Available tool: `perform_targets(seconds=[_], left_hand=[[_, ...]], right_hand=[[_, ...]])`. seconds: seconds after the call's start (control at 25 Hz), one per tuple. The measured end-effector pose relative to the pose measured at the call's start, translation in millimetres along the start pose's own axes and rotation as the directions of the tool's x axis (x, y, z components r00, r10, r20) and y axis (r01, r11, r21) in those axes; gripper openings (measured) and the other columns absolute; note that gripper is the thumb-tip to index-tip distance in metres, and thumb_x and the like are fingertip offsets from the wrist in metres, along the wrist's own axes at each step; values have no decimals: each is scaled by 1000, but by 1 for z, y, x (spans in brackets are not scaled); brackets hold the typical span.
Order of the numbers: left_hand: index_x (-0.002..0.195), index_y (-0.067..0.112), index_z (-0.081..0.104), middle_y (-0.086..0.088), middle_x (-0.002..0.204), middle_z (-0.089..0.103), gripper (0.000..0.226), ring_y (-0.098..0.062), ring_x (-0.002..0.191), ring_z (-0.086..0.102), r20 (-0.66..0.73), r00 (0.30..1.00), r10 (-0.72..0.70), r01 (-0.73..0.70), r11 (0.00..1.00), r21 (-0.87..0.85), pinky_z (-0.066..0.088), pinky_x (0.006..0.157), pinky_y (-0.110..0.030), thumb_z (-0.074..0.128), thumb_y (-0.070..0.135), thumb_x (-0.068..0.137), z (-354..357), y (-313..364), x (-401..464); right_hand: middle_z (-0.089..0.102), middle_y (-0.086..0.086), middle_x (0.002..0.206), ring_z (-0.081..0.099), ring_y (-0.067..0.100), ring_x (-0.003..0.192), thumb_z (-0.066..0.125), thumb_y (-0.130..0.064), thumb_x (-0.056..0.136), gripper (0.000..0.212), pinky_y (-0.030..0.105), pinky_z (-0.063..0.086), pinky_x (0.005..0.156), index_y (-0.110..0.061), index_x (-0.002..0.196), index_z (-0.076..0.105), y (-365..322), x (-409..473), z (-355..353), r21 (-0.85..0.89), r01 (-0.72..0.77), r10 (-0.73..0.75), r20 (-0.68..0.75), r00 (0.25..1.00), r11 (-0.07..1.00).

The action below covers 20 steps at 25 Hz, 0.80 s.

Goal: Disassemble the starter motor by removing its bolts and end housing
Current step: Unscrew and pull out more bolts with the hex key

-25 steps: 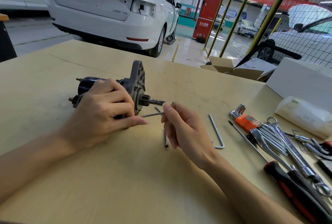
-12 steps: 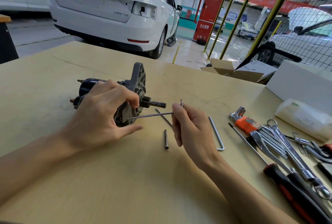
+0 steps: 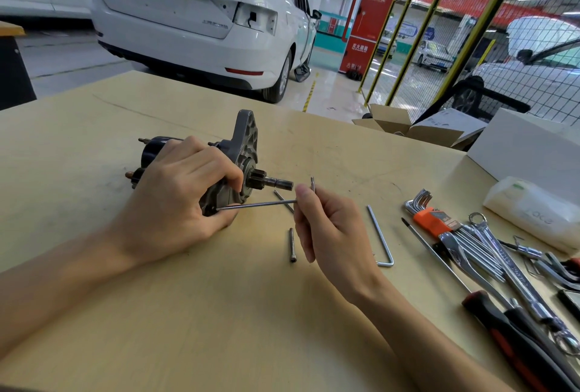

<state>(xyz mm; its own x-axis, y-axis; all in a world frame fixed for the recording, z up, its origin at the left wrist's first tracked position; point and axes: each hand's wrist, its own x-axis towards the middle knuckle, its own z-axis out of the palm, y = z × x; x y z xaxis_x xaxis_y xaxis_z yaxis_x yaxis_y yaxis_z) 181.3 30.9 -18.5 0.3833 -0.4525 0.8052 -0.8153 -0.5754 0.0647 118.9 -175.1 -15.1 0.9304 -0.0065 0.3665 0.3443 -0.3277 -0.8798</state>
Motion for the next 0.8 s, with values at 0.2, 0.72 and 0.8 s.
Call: perform_targets(seconds=[0.2,0.72,0.8], left_hand=[[82,11,67,5,84,64,23,-22,85,55,4,1000,5,-5,1000,-3,41,76,-40,80,18,65,1,-1,-1],[83,13,66,6,85,63,21,-21,86,53,16,1000,-6,7,1000,-8,37,78,-35,79,19,68,0,-1,-1],[83,14,66,6,85,63,22,-20,86,52,17,1000,-5,5,1000,-6,37,78,-35,80,19,67,-1,-1,-2]], right_hand=[[47,-1,46,40,6,39,43,-28,103,45,20,35,44,-3,66,51,-1,0,0,-1,-2,2,7,1000,1000],[48,1,45,39,10,37,43,-31,103,46,21,34,41,-1,71,56,0,-1,2,12,4,-4,16,1000,1000],[50,-1,44,40,10,36,43,-33,102,46,21,35,41,-3,71,58,-1,-1,1,10,8,-8,14,1000,1000]])
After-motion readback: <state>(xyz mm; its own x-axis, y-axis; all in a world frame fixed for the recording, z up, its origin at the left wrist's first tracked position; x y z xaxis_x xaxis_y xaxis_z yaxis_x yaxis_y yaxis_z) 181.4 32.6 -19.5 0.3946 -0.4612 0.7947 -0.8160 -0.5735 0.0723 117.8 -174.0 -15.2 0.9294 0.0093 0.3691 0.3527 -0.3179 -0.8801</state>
